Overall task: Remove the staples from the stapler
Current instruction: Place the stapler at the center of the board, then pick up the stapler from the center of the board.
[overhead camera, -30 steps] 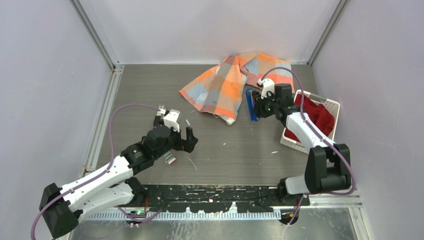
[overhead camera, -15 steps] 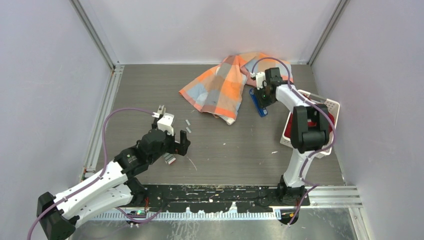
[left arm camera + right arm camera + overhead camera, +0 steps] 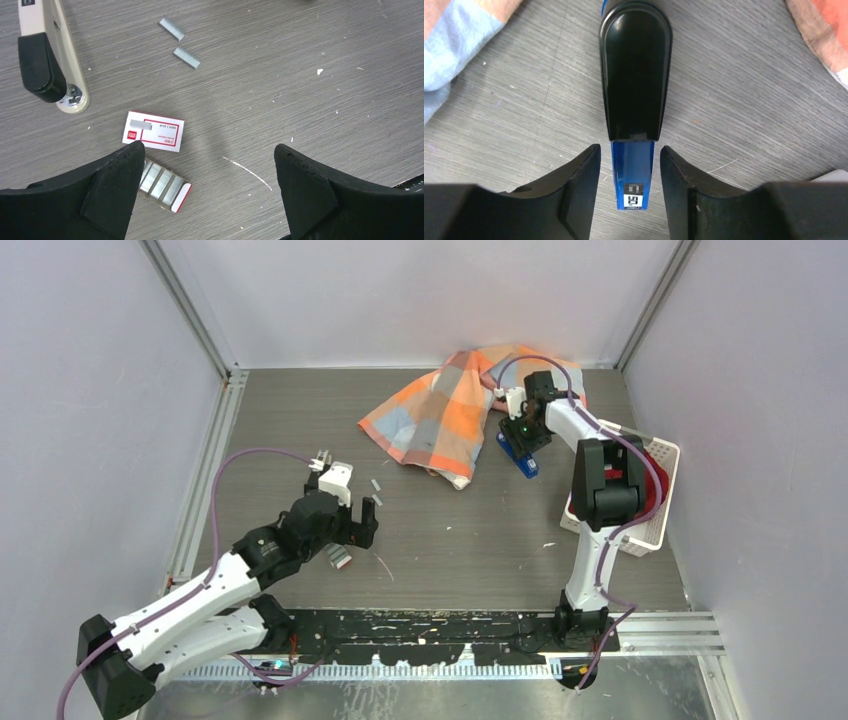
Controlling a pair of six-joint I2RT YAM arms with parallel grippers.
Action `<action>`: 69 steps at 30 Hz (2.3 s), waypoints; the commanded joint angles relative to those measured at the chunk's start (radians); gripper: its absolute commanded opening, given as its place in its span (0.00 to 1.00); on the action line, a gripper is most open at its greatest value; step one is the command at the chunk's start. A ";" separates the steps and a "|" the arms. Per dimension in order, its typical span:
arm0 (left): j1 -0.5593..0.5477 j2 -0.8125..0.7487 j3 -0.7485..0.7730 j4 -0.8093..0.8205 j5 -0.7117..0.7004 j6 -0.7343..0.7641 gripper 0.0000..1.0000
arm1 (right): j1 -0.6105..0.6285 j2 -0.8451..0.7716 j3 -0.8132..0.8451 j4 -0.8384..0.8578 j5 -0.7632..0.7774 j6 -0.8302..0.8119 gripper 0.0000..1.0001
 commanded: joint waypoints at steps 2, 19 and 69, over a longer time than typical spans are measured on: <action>0.029 0.027 0.073 -0.052 -0.028 0.026 1.00 | -0.003 -0.158 -0.019 -0.011 -0.070 -0.013 0.59; 0.069 0.109 0.316 -0.285 -0.124 0.097 0.97 | -0.009 -0.731 -0.253 0.221 -0.932 0.131 0.68; 0.617 0.944 0.672 -0.264 0.160 0.233 0.49 | -0.004 -0.839 -0.715 0.869 -1.186 0.495 0.73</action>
